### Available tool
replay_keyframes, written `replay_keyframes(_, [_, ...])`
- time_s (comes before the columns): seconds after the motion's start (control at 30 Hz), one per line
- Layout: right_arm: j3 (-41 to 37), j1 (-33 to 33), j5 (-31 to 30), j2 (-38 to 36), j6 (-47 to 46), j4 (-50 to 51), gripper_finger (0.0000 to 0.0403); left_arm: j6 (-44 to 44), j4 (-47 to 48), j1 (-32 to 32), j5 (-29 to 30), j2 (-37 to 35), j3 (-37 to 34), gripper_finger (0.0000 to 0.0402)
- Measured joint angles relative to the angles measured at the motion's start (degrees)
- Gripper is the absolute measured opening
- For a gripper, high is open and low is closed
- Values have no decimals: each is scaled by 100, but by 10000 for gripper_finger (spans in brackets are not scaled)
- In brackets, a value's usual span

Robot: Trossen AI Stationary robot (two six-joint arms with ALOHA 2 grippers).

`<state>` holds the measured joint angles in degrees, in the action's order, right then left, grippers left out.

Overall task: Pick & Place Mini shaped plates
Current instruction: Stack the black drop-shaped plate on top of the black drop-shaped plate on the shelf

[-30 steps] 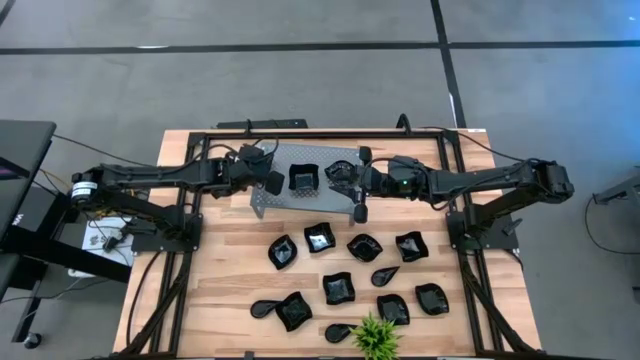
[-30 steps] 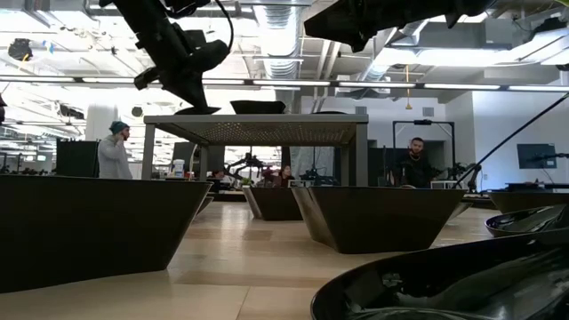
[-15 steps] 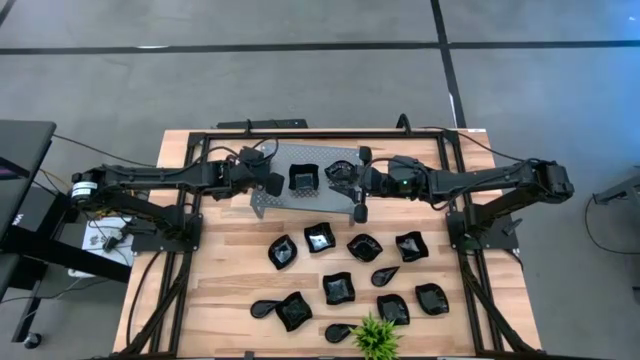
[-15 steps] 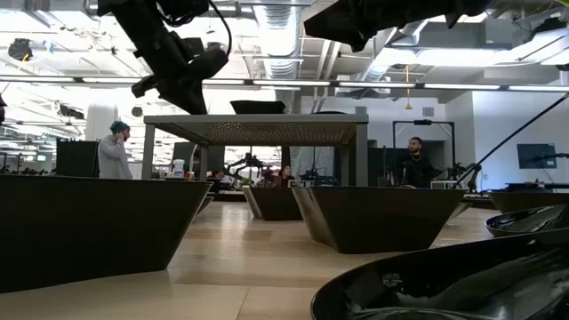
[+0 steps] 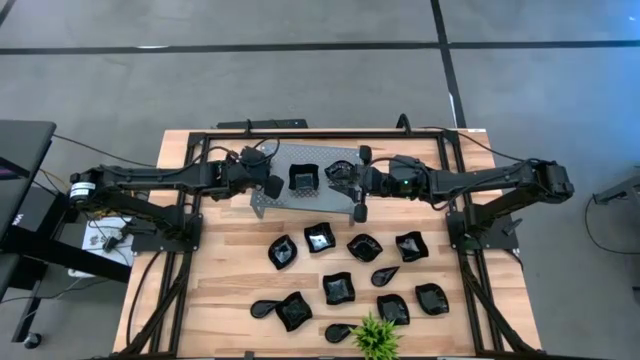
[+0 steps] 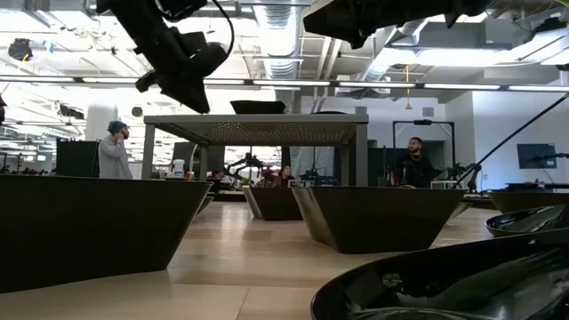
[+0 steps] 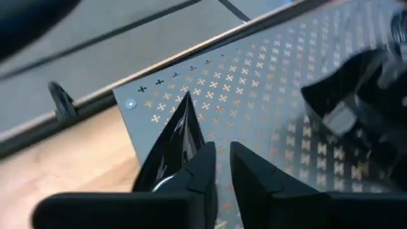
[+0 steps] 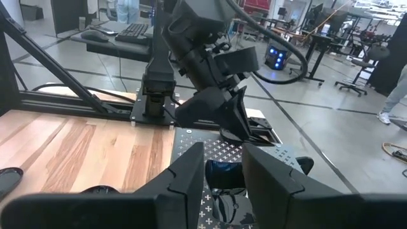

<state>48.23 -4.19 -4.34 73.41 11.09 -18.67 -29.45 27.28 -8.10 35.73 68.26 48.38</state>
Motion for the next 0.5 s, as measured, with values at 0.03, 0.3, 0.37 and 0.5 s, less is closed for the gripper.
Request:
replay_keyframes(0.03, [0,0,0,0,0,-1,102,196,20,24,13,-37,0,38])
replay_keyframes(0.3, [0,-2,-2,0,-2,26,102,984,317,128,654,-532,7,5])
replay_keyframes(0.37, [1,-2,-3,0,-2,50,102,778,716,0,628,-681,9,5])
replay_keyframes(0.5, [1,-2,-2,0,-4,119,102,206,1193,-304,271,-890,-194,5])
